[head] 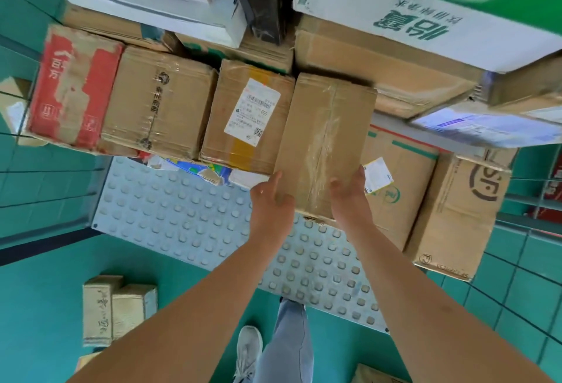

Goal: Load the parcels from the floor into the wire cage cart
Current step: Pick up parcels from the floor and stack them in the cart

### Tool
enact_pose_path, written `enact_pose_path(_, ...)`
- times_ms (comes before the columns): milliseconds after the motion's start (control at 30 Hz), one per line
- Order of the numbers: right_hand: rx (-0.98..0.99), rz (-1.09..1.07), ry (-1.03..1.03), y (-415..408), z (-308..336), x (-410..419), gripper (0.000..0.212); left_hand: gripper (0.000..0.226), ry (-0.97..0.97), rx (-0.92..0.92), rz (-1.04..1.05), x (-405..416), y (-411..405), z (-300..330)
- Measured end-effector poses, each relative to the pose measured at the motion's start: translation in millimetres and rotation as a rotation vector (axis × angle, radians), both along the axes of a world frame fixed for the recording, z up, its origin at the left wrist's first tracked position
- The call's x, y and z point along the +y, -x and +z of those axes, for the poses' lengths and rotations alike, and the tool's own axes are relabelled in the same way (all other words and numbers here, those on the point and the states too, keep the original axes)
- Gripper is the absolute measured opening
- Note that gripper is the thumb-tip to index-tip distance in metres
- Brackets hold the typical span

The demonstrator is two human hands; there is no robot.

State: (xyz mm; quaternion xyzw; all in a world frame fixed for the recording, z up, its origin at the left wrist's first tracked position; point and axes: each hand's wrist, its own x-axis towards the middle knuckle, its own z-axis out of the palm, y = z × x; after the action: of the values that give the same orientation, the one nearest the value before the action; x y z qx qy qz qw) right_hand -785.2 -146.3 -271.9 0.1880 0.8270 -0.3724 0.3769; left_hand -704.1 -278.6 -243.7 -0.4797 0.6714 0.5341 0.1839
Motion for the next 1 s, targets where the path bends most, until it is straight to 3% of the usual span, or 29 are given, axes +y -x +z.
enact_pose_path(300,-0.088,-0.071,-0.07,6,-4,-11,0.066,0.065,-0.105,0.015,-0.034,-18,-4,-5)
enact_pose_path(467,-0.195,-0.376,-0.202,-14,26,-25,0.107,0.062,-0.149,0.021,0.018,-45,-35,12)
enact_pose_path(600,-0.206,-0.564,-0.093,-81,68,-64,0.105,0.055,-0.196,0.015,0.042,-83,-90,44)
enact_pose_path(667,-0.261,-0.491,-0.039,-127,93,-95,0.098,0.053,-0.224,0.017,0.1,-106,-128,67)
enact_pose_path(767,-0.394,-0.338,0.066,-202,139,-153,0.069,0.051,-0.23,0.0,0.2,-146,-198,104)
enact_pose_path(900,-0.469,-0.08,0.14,-304,207,-224,0.045,0.046,-0.222,-0.012,0.411,-202,-304,165)
enact_pose_path(1000,-0.497,0.098,0.177,-381,247,-270,0.043,0.045,-0.227,0.034,0.565,-240,-396,219)
